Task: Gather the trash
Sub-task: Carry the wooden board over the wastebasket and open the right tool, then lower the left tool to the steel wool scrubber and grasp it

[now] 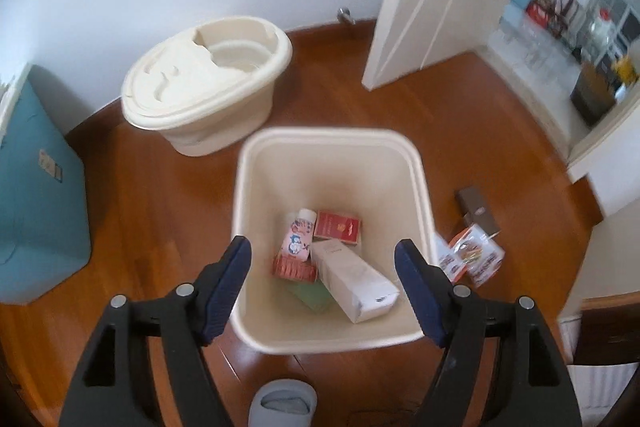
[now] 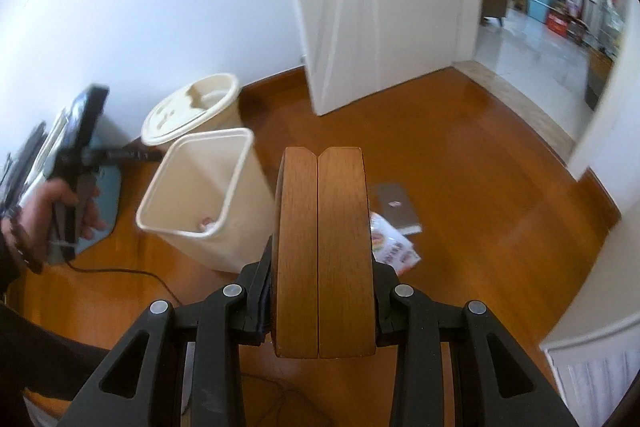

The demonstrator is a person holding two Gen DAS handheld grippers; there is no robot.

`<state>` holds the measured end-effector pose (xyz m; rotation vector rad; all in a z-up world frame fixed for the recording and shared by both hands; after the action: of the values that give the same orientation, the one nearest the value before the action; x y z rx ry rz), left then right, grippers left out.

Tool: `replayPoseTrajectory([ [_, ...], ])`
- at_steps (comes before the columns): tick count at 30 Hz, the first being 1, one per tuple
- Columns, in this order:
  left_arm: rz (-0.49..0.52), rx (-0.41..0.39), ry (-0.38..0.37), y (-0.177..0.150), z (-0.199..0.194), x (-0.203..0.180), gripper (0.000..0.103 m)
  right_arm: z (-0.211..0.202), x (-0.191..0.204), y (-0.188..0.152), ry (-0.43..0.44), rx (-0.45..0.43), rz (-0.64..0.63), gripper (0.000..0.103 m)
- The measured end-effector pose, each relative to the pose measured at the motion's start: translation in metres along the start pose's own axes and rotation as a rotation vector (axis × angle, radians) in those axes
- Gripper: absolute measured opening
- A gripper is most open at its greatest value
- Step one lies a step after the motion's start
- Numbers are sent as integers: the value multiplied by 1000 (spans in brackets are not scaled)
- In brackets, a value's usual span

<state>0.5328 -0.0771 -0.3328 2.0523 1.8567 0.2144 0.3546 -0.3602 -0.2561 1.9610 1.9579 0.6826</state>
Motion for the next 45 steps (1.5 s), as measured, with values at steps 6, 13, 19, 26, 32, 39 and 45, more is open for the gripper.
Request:
replayPoseTrajectory([
  [6,-58,-66,-72,-5,-95,31,74,30,91,64,114,-25,-55,36],
  [13,-97,-151,-90,-22,-130,46,74,146,171,103,153,61,-18,37],
  [19,-85,-93,-90,-18,-105,44,74,239,209,83,150,203,-21,39],
  [26,-22,-65,-79,-19,-93,37,75,231,197,81,174,208,-26,87],
  [32,91,2,-74,-37,-72,4,75,138,92,81,73,107,-28,93],
  [39,504,85,-62,-90,-10,-121,75,106,-58,26,-74,128,114,96],
  [45,711,208,-68,-150,109,-192,75,107,-133,-33,-77,142,281,96],
])
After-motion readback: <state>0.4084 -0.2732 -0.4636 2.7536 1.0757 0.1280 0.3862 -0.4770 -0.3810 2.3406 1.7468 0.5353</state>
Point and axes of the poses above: each gripper's, at about its wrist camera, not at the fingertips, and z roughly the way its jaws point, x to its left, y to its top, the point moved 8 cm from there along z, roughly the way its jaws point, and after that the axes turned 6 degrees about x, right-handed, at the moved point
